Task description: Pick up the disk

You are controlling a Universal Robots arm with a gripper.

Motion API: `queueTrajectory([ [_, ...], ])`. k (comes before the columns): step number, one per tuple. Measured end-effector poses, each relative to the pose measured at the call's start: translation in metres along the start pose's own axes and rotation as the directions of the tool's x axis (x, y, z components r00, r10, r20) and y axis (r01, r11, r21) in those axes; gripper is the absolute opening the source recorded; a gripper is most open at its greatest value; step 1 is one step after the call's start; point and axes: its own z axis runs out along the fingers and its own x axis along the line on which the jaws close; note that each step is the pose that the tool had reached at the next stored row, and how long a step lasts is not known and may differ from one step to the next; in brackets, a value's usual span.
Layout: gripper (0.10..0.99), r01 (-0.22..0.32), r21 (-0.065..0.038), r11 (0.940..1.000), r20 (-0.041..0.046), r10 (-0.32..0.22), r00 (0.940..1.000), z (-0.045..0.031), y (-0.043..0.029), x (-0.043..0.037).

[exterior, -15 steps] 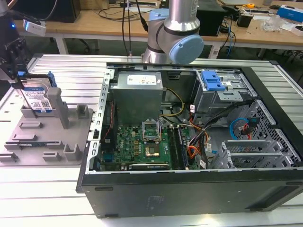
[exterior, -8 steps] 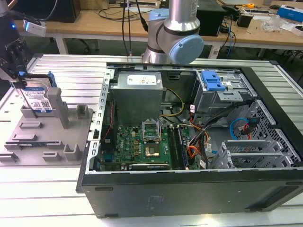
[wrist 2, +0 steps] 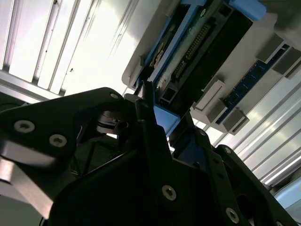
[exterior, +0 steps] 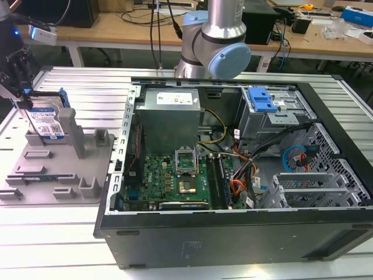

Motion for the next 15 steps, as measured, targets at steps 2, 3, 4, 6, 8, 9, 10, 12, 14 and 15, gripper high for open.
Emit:
queueTrajectory([
  [2, 0.365, 0.000, 0.000, 1.0000, 0.0020, 0.000, 1.0000, 0.0001, 0.0000, 0.0004],
  [3, 0.365, 0.000, 0.000, 1.0000, 0.0023, 0.000, 1.0000, -0.0001, 0.0000, 0.0007],
  [4, 0.365, 0.000, 0.000, 1.0000, 0.0028, 0.000, 1.0000, -0.0004, 0.0000, 0.0008],
  [6, 0.365, 0.000, 0.000, 1.0000, 0.0064, 0.000, 1.0000, -0.0033, 0.0000, 0.0013],
  [8, 0.365, 0.000, 0.000, 1.0000, 0.0066, 0.000, 1.0000, -0.0074, 0.0001, 0.0015],
  [9, 0.365, 0.000, 0.000, 1.0000, 0.0067, 0.000, 1.0000, -0.0133, 0.0001, 0.0019],
  [10, 0.365, 0.000, 0.000, 1.0000, 0.0067, 0.000, 1.0000, -0.0182, 0.0001, 0.0022],
  [12, 0.365, 0.000, 0.000, 1.0000, 0.0067, 0.000, 1.0000, -0.0350, 0.0003, 0.0032],
  [14, 0.365, 0.000, 0.000, 1.0000, 0.0068, 0.000, 1.0000, -0.0452, 0.0004, 0.0038],
  [15, 0.365, 0.000, 0.000, 1.0000, 0.0068, 0.000, 1.0000, -0.0522, 0.0004, 0.0042],
])
